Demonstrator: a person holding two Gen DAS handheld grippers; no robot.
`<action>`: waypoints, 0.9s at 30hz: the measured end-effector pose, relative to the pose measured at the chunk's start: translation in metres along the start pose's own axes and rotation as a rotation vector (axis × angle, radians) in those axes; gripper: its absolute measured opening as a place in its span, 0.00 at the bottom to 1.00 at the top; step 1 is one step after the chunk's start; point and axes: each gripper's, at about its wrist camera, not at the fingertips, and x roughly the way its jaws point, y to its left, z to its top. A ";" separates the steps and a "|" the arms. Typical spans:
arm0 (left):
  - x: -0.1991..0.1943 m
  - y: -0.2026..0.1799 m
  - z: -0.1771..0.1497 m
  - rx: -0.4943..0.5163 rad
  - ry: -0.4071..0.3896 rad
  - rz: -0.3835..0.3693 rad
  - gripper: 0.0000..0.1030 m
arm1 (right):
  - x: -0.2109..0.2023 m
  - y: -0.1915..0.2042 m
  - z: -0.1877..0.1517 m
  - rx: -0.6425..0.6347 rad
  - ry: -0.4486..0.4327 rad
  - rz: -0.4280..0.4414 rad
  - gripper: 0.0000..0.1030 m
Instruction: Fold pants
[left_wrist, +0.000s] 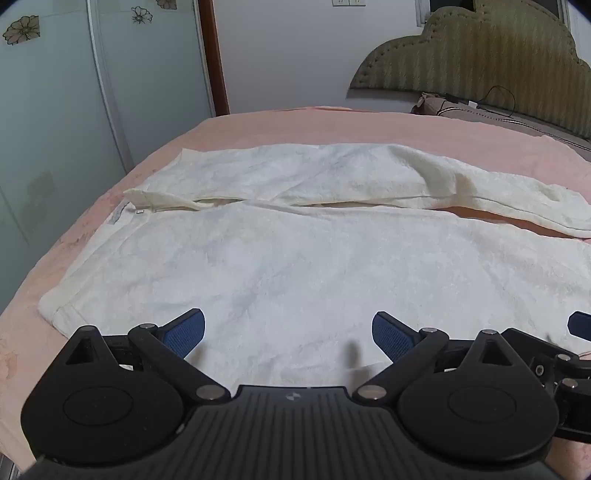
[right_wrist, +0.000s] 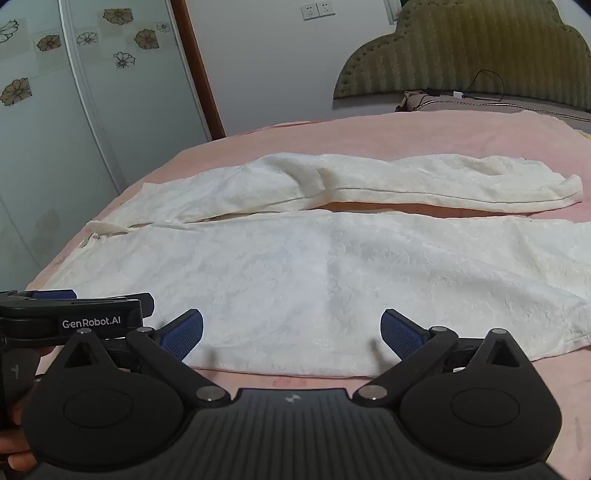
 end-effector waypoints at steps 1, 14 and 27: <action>0.000 0.000 0.000 -0.005 0.000 -0.002 0.96 | 0.000 0.000 0.000 -0.001 -0.003 -0.001 1.00; 0.007 0.007 -0.006 -0.042 0.031 -0.019 0.94 | 0.004 0.005 -0.006 -0.022 0.015 -0.012 1.00; 0.007 0.008 -0.008 -0.033 0.030 -0.020 0.96 | 0.004 0.010 -0.010 -0.044 0.017 -0.005 1.00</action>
